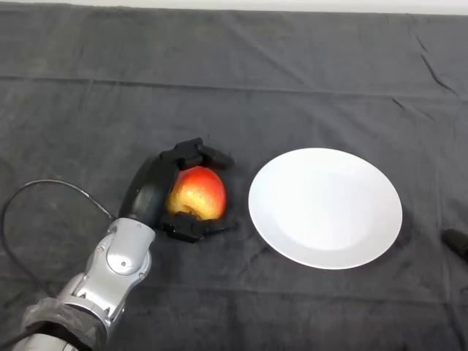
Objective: Move the apple to the plate
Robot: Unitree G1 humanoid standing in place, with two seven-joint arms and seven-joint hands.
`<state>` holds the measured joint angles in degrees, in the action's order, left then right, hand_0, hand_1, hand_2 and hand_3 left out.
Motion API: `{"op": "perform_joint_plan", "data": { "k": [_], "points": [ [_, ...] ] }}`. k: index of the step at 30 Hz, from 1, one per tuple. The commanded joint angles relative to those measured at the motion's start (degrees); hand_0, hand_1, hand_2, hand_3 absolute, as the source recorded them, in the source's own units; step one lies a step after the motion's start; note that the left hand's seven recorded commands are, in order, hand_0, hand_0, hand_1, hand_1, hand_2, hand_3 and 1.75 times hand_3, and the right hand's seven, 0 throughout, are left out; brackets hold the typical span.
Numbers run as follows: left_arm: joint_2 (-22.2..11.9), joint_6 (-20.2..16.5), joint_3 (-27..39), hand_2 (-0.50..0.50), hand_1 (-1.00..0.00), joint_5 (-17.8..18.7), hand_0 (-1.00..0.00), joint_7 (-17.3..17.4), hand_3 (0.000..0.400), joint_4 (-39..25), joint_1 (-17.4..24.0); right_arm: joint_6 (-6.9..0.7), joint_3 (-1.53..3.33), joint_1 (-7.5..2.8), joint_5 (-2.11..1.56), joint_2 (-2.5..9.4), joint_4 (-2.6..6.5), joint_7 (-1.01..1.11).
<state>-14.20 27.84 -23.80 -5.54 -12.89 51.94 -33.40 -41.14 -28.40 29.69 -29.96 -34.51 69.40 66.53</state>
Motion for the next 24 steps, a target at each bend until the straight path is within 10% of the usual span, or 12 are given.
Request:
{"op": "perform_joint_plan", "data": {
  "k": [1,24],
  "points": [
    [-1.88,-0.26,-0.98,0.0,-1.0,-0.92,-1.0,-0.58,0.4,0.06,-3.54,-0.13,-0.65,-0.58,-0.24,-0.71,-1.0,0.04],
    [1.57,-7.03,-5.93,0.0,-1.0,-3.6,-1.0,-4.65,0.4,-13.55,-6.83,-0.09,-0.63,-0.61,-0.24,-0.68,-1.05,0.01]
  ]
}}
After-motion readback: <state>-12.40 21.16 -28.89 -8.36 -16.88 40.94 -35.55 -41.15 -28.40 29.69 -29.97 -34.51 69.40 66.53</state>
